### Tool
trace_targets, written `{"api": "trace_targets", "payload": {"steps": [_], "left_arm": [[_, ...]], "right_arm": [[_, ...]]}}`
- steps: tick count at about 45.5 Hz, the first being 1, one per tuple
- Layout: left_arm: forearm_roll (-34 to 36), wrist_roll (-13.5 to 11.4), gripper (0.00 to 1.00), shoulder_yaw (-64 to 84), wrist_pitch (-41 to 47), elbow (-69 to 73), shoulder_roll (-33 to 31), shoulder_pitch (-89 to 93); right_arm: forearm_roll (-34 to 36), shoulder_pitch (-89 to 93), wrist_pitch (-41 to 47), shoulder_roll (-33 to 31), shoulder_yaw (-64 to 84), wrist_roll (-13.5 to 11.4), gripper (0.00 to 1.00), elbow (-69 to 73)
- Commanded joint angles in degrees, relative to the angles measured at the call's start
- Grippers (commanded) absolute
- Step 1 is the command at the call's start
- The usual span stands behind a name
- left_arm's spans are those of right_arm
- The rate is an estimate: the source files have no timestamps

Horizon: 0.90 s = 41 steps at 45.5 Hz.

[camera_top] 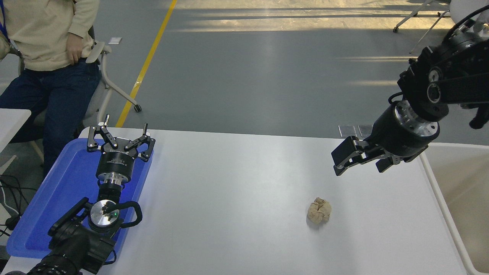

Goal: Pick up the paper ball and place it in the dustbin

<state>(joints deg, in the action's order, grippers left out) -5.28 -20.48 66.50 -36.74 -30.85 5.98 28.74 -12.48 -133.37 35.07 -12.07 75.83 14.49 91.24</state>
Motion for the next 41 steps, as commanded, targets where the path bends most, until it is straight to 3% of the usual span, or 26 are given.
{"api": "trace_targets", "payload": {"steps": [1,41], "left_arm": [[-0.1,0.0,1.0,0.4,0.0,0.0,-0.1,0.0],[0.0,-0.1,1.0,0.0,0.0,0.0,0.0,0.0]], "right_arm": [[0.1,-0.2,0.0,0.1,-0.1,0.0,1.0,0.2],[1.6,0.4,-0.7,-0.1,-0.1,0.0,1.0,0.0]]}}
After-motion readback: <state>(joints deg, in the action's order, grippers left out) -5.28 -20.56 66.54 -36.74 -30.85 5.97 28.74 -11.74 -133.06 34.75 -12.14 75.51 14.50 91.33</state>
